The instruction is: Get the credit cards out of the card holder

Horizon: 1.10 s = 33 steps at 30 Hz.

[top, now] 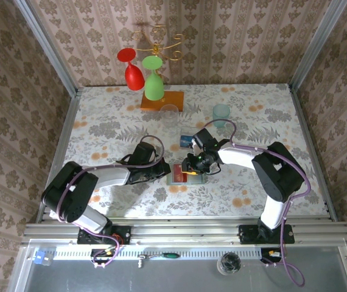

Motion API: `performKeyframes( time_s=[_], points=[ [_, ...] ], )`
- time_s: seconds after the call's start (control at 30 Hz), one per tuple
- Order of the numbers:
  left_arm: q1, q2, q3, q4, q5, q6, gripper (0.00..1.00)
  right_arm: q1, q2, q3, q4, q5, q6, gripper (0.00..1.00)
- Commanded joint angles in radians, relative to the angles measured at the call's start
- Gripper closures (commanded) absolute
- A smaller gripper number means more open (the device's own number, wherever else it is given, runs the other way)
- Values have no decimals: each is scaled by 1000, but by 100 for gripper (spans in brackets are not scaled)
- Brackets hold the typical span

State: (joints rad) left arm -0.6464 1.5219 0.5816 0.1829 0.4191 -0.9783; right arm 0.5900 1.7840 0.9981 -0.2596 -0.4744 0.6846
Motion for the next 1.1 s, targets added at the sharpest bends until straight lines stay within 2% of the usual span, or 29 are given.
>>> performKeyframes(
  time_s=[0.0, 0.5, 0.77, 1.07],
  points=[
    [-5, -25, 36, -44, -9, 21, 99, 2, -37, 1, -12, 9, 10, 72],
    [-37, 74, 55, -24, 1, 20, 100, -13, -29, -6, 2, -9, 17, 72],
    [-36, 92, 43, -26, -2, 18, 100, -18, 3, -16, 36, -35, 30, 72],
    [-32, 89, 43, -47, -5, 18, 100, -21, 32, -23, 25, -7, 21, 72]
  ],
)
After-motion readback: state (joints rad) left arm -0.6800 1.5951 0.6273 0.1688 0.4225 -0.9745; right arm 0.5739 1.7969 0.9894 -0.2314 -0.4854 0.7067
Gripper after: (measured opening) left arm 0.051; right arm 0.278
